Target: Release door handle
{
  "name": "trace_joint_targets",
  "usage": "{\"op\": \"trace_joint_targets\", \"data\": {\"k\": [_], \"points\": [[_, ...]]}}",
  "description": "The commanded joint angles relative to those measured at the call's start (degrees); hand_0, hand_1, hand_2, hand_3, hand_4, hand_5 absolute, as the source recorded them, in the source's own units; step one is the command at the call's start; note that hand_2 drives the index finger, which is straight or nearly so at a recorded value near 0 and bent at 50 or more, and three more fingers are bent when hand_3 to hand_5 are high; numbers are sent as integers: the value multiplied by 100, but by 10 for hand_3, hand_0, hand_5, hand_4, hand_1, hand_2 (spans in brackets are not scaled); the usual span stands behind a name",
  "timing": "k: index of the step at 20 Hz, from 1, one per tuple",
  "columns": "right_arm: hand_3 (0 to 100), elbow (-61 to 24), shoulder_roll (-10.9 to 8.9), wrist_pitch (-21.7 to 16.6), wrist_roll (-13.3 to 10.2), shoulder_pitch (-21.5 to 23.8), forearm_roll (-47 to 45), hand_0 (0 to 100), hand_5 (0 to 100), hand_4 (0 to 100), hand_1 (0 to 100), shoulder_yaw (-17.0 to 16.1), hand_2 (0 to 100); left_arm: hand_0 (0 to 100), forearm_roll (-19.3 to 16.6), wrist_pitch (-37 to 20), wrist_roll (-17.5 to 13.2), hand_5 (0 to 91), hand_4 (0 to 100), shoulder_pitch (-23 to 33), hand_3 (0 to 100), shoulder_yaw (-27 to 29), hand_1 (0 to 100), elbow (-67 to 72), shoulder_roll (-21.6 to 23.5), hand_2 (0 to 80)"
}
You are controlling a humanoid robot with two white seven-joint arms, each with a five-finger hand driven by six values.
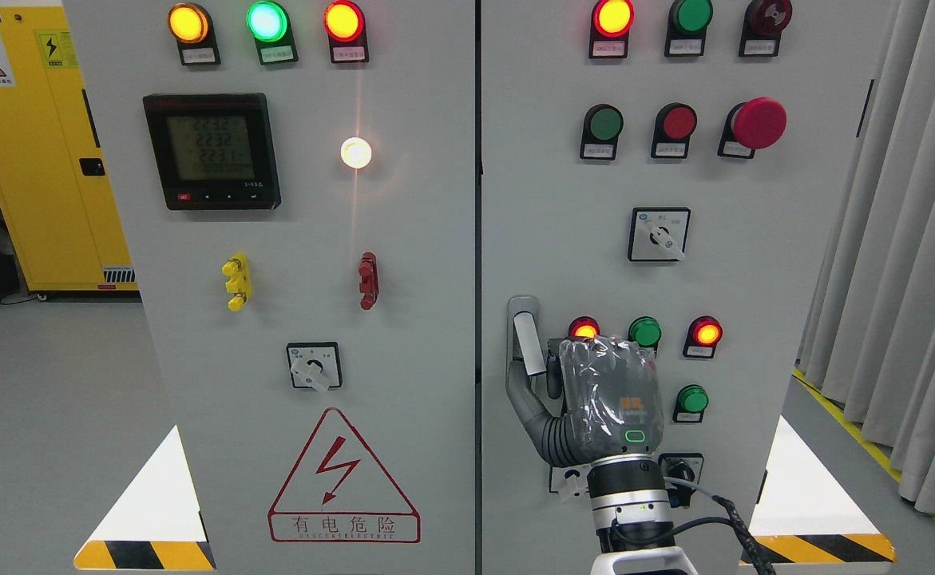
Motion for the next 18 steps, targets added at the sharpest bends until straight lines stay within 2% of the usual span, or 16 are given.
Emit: {"op": "trace_joint_targets", "data": {"k": [1, 18], "points": [[1000, -21, 1, 7, -21, 0, 0, 640, 984, 990, 449, -26, 908, 120, 0, -4, 2, 0, 0, 0, 0, 1, 556, 0, 0, 0], [1000, -118, -8, 7, -29, 18, 0, 587, 985, 991, 476, -123, 909, 120, 0, -4, 2, 0, 0, 0, 0, 1, 556, 0, 0, 0]]}}
